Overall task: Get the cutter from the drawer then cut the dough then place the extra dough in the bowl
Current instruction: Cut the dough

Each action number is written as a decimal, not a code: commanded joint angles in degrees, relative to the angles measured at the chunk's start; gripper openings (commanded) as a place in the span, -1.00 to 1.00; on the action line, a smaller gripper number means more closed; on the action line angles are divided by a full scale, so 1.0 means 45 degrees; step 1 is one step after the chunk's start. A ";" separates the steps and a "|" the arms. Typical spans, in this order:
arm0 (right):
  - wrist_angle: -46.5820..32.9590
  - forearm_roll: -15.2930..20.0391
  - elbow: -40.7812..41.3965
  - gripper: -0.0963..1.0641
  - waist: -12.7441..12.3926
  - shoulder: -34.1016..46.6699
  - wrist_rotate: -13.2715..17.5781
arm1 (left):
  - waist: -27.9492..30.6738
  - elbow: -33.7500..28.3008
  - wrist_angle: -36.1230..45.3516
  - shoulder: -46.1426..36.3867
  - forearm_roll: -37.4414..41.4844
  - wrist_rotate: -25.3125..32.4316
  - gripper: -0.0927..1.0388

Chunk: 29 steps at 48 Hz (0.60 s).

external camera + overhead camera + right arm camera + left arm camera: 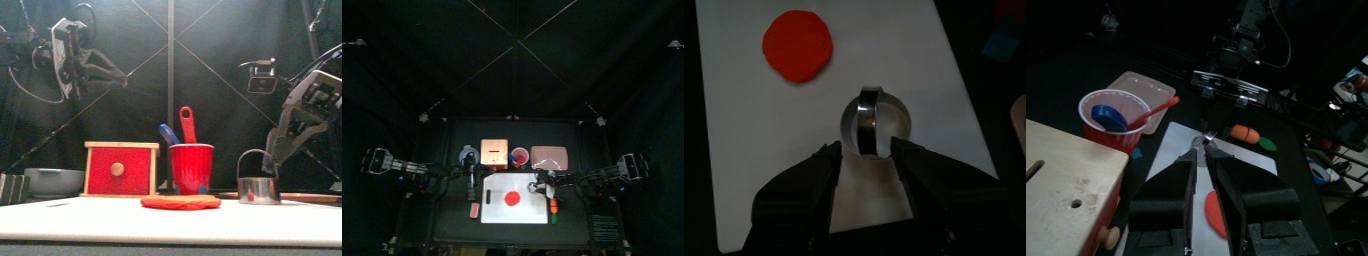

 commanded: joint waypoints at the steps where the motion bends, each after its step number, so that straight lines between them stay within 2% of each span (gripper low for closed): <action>1: -0.0098 0.0000 -0.0215 0.36 -0.0098 -0.0156 0.0020 | -0.0039 -0.0234 -0.0098 -0.0039 0.0000 0.0020 0.20; 10: 0.0039 -0.0059 -0.0176 0.22 -0.0234 -0.0156 0.0000 | -0.0039 -0.0234 -0.0098 -0.0039 -0.0039 0.0020 0.20; 16: 0.0059 -0.0254 -0.0313 0.20 -0.0371 -0.0176 0.0000 | -0.0039 -0.0215 -0.0098 -0.0039 -0.0059 0.0020 0.20; 29: 0.0176 -0.0781 -0.1094 0.20 -0.0254 -0.0176 0.0000 | -0.0039 -0.0195 -0.0098 -0.0020 -0.0137 0.0020 0.20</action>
